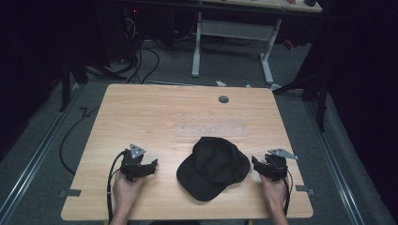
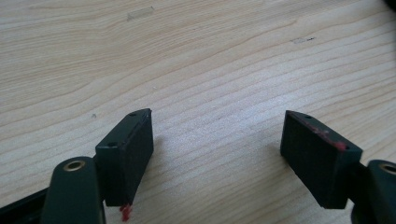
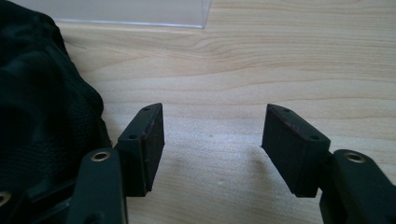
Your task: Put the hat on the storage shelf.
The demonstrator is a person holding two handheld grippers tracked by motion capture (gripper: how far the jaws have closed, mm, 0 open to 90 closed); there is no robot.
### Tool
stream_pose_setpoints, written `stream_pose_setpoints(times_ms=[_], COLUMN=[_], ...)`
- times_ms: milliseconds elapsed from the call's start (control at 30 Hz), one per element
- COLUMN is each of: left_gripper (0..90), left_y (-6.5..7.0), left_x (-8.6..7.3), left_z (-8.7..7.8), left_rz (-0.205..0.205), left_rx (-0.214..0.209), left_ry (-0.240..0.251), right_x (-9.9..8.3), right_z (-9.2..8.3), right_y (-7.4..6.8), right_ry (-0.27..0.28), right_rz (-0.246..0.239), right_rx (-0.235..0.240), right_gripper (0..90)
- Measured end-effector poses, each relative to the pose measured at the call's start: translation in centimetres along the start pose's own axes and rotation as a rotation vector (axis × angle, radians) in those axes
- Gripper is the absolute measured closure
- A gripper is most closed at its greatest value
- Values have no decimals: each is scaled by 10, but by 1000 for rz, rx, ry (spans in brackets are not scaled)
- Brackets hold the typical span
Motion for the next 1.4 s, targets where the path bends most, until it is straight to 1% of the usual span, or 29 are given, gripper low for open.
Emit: stream_pose_setpoints(times_ms=[100, 167, 267, 300, 367, 400, 433, 500, 533, 567, 633, 667, 733, 833, 867, 900, 933, 1000, 1033, 1100, 1133, 1167, 1200, 1233, 1300, 1333, 1400], left_gripper=[263, 264, 265, 265, 265, 265, 265, 264, 264, 264, 265, 265, 265, 265, 265, 264, 264, 264, 264, 264, 264, 264, 264, 264, 264, 264, 264], left_y=[0, 0, 0, 0, 0, 0, 0, 0, 0, 0, -1, -1, 0, 0, 0, 0, 0, 0, 0, 0, 0, 0, 0, 0, 0, 0, 0], left_x=[0, 0, 0, 0, 0, 0, 0, 0, 0, 0, 0, 0, 0, 0, 0, 0, 0, 0, 0, 0, 0, 0, 0, 0, 0, 0, 0], left_z=[0, 0, 0, 0, 0, 0, 0, 0, 0, 0, 0, 0, 0, 0, 0, 0, 0, 0, 0, 0, 0, 0, 0, 0, 0, 0, 0], left_rz=[-3, -6, -5, -5, -4, -5, -5, -7, -9, -9, -9, -9, -8, -7, -7, -7, -6, -6, -5, -5, -5, -4, -3, -3, -3, -3, -2], left_rx=[-3, -3, -3, -3, -2, -3, -3, -1, -2, -2, -2, -2, -1, -1, -1, -1, 1, 1, 1, 1, 1, 1, 2, 2, 2, 2, 2], left_ry=[0, 3, 2, 2, 2, 2, 2, 2, 4, 4, 4, 4, 4, 4, 2, 2, 3, 3, 3, 2, 2, 2, 1, 1, 1, 1, 1], right_x=[1, 2, 5, 5, 7, 9, 9, 10, 12, 12, 15, 15, 17, 21, 24, 24, 26, 28, 30, 33, 33, 36, 36, 40, 42, 45, 47], right_z=[-7, -9, -18, -18, -23, -27, -27, -31, -35, -35, -41, -41, -46, -51, -55, -55, -57, -58, -59, -60, -60, -60, -60, -59, -58, -57, -56], right_y=[1, 1, -3, -3, -5, -7, -7, -9, -12, -12, -17, -17, -22, -27, -32, -32, -36, -38, -42, -47, -47, -51, -51, -56, -57, -61, -63], right_ry=[20, 19, 44, 44, 58, 69, 69, 77, 86, 86, 97, 97, 105, 119, 124, 124, 129, 129, 129, 128, 128, 124, 124, 114, 115, 110, 105], right_rz=[9, 6, 1, 1, -6, -9, -9, -11, -22, -22, -41, -41, -52, -78, -87, -87, -103, -109, -121, -138, -138, -153, -153, -167, -176, -193, -194], right_rx=[23, 30, 57, 57, 78, 101, 101, 119, 139, 139, 163, 163, 173, 188, 201, 201, 212, 218, 232, 238, 238, 243, 243, 245, 245, 250, 251], right_gripper=[397, 397, 394, 394, 390, 385, 385, 381, 379, 379, 376, 376, 375, 372, 370, 370, 366, 365, 363, 362, 362, 360, 360, 357, 356, 354, 354])
Point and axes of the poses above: each handheld gripper's, and its own axes: z roughly forward along the jaws, x roughly out of its top, y roughly to its right, the point moved 1 cm from there along z, roughly forward along the jaws, and after that the axes turned 3 degrees about -z, right-handed, at the moved point
